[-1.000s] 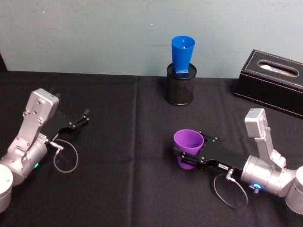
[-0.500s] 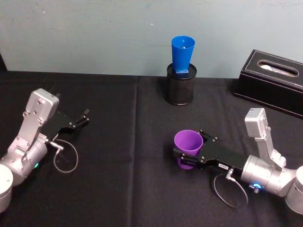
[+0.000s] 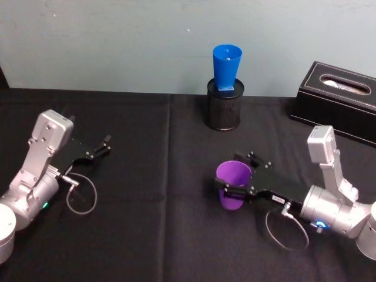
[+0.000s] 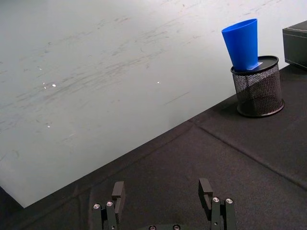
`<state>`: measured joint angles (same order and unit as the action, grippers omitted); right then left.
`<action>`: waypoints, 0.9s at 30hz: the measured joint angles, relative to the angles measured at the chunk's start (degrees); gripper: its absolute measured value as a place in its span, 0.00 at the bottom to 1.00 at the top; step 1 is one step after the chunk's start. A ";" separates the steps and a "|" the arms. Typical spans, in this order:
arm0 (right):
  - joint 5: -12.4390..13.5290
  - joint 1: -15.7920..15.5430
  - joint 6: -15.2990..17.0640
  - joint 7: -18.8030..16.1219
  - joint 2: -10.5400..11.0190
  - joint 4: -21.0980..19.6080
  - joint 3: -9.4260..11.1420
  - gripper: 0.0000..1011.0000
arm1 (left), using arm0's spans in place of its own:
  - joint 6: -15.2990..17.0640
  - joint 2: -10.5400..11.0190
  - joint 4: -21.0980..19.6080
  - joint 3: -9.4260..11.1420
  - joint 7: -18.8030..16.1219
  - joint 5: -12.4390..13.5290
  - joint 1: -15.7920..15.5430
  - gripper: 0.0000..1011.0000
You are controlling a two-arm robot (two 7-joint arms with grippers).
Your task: Pick up one cup with a gripper and tap it against the other cup.
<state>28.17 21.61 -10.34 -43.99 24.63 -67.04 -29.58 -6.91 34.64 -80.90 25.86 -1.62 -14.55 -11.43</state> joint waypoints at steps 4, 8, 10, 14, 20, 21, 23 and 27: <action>1.39 -0.67 0.98 0.95 0.77 -3.91 1.25 0.99 | 0.00 0.00 0.00 0.00 0.00 0.00 0.00 0.99; 2.95 -1.19 2.06 2.93 0.98 -6.46 2.85 0.99 | 0.00 0.00 0.00 0.00 0.00 0.00 0.00 0.99; 3.57 -1.47 3.77 6.21 0.74 -7.50 4.17 0.99 | 0.00 0.00 0.00 0.00 0.00 0.00 0.00 0.99; 3.52 -1.68 7.00 13.57 -0.37 -8.07 6.38 0.99 | 0.00 0.00 0.00 0.00 0.00 0.00 0.00 0.99; 1.09 -1.68 9.92 24.19 -3.21 -6.26 9.06 0.99 | 0.00 0.00 0.00 0.00 0.00 0.00 0.00 0.99; 0.68 -1.68 10.06 25.04 -3.43 -6.04 9.20 0.99 | 0.00 0.00 0.00 0.00 0.00 0.00 0.00 0.99; -0.40 -1.78 10.25 27.41 -4.04 -5.49 9.49 0.99 | 0.00 0.00 0.00 0.00 0.00 0.00 0.00 0.99; -3.69 -2.21 10.59 33.04 -5.78 -3.58 9.76 0.99 | 0.00 0.00 0.00 0.00 0.00 0.00 0.00 0.99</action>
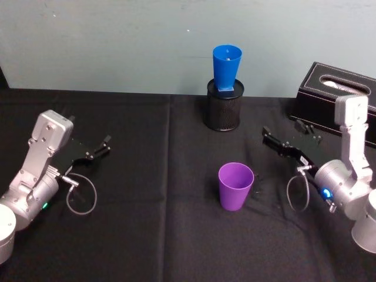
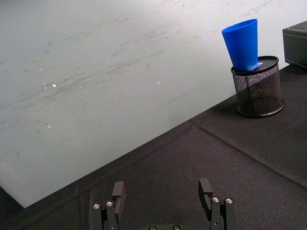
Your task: Pick up one cup with a gripper and tap it against the other cup.
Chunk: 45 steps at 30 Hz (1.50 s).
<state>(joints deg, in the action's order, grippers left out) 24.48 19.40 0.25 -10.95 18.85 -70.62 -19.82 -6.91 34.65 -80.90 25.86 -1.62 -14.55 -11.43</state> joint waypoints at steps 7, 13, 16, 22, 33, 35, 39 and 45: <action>-0.85 -0.97 0.18 0.90 -1.31 1.00 0.24 0.99 | 0.00 0.00 0.00 0.00 0.00 0.00 -0.01 0.99; -0.90 -0.79 0.17 0.95 -1.24 1.00 0.18 0.99 | 0.00 0.00 0.00 0.00 0.00 0.00 0.00 0.99; -0.92 -0.73 0.17 0.95 -1.22 1.00 0.15 0.99 | 0.00 0.00 0.00 0.00 0.00 0.00 0.00 0.99; -0.97 -0.62 0.18 1.02 -1.18 1.02 0.11 0.99 | 0.00 0.00 0.00 0.00 0.00 0.00 0.00 0.99; -1.02 -0.56 0.19 1.17 -1.13 1.08 0.06 0.99 | 0.00 0.00 0.00 0.00 0.00 0.00 0.00 0.99; -1.03 -0.55 0.19 1.19 -1.12 1.10 0.06 0.99 | 0.00 0.00 0.00 0.00 0.00 0.00 0.00 0.99; -1.06 -0.53 0.19 1.21 -1.11 1.10 0.06 0.99 | 0.00 0.00 0.00 0.00 0.00 0.00 0.00 0.99; -1.07 -0.49 0.19 1.24 -1.10 1.10 0.06 0.99 | 0.00 0.00 0.00 0.00 0.00 0.00 0.00 0.99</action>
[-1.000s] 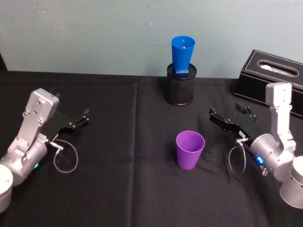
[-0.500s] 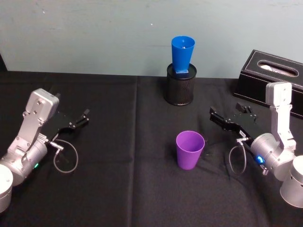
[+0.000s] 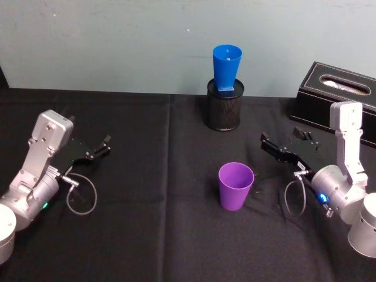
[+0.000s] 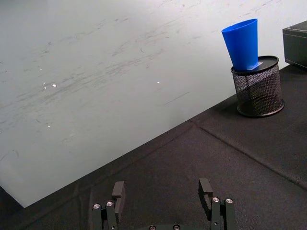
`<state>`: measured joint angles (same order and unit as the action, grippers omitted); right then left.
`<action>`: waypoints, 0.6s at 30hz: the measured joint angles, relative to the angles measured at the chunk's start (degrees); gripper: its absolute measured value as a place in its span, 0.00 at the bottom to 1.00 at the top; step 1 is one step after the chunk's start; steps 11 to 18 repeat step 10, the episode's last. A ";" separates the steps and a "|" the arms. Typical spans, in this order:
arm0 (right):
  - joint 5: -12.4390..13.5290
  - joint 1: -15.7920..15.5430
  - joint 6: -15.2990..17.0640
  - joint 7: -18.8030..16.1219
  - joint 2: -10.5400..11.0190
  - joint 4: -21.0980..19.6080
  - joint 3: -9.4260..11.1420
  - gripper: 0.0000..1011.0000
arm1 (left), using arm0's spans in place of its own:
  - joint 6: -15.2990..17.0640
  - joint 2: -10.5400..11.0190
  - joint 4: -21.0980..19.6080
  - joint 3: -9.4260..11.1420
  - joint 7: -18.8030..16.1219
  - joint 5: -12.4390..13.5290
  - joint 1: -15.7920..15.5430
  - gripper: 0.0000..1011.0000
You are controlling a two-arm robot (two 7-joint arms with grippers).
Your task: Pick up one cup with a gripper and tap it against the other cup.
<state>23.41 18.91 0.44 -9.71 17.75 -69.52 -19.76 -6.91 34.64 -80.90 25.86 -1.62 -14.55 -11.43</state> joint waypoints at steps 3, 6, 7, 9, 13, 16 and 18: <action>0.00 0.00 0.00 0.02 0.00 0.00 0.00 0.99 | 0.00 0.00 0.00 0.00 0.00 0.00 0.00 0.99; 0.00 0.00 0.00 0.03 0.00 0.00 0.00 0.99 | 0.00 0.00 0.00 0.00 0.00 0.00 0.00 0.99; 0.00 0.01 0.00 0.03 0.00 0.00 0.00 0.99 | 0.00 0.00 0.00 0.00 0.00 0.00 0.00 0.99; 0.00 0.00 0.00 0.03 0.00 0.00 0.00 0.99 | 0.00 0.00 0.00 0.00 0.00 0.00 0.00 0.99; 0.00 0.00 0.00 0.03 0.00 0.00 0.00 0.99 | 0.00 0.00 0.00 0.00 0.00 0.00 0.00 0.99; 0.00 0.00 0.00 0.03 0.00 0.00 0.00 0.99 | 0.00 0.00 0.00 0.00 0.00 0.00 0.00 0.99; 0.00 0.00 0.00 0.03 0.00 0.00 0.00 0.99 | 0.00 0.00 0.00 0.00 0.00 0.00 0.00 0.99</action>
